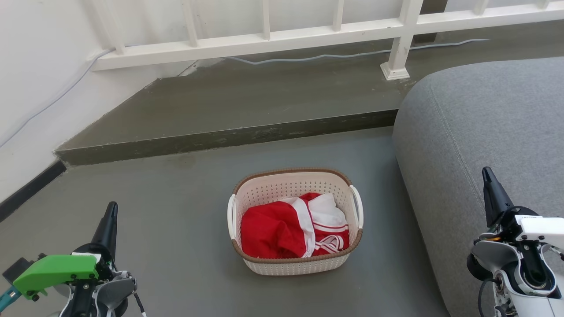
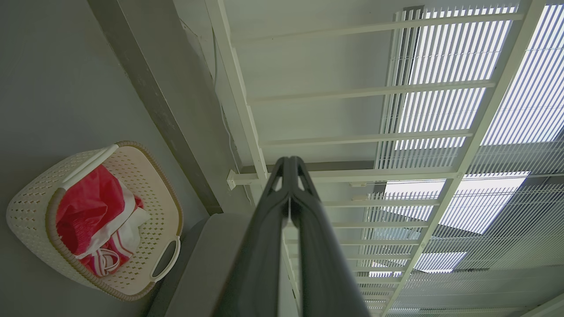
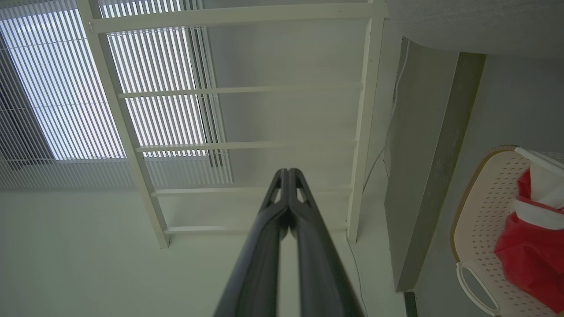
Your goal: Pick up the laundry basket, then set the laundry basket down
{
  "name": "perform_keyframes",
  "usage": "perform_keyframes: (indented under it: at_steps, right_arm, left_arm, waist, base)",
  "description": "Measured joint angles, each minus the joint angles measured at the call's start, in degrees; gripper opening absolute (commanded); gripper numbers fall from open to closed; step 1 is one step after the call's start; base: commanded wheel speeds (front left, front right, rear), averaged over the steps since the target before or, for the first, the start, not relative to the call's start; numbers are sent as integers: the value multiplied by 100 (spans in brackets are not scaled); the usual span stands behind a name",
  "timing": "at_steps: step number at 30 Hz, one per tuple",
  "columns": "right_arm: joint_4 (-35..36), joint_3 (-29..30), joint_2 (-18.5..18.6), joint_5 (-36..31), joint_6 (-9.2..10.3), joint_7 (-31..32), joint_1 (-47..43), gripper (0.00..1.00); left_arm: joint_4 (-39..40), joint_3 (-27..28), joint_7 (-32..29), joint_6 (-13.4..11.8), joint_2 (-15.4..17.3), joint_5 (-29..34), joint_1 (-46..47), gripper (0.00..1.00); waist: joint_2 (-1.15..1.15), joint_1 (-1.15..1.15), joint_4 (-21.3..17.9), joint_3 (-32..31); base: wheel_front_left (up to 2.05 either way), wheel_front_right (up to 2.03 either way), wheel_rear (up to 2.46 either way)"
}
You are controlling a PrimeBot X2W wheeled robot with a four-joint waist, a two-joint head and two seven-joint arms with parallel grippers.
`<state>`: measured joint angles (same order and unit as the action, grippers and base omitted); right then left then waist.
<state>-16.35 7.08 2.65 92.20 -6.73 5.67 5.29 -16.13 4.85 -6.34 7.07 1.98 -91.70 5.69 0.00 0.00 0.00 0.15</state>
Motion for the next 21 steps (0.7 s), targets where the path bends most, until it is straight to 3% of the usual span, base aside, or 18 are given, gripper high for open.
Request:
perform_keyframes:
  at_steps: [21]
  right_arm:
    - [9,1,-4,0,0,0,-1,0]
  left_arm:
    - [4,0,0,0,0,0,0,0]
  waist:
    - [0,0,0,1]
  base:
    - [0,0,0]
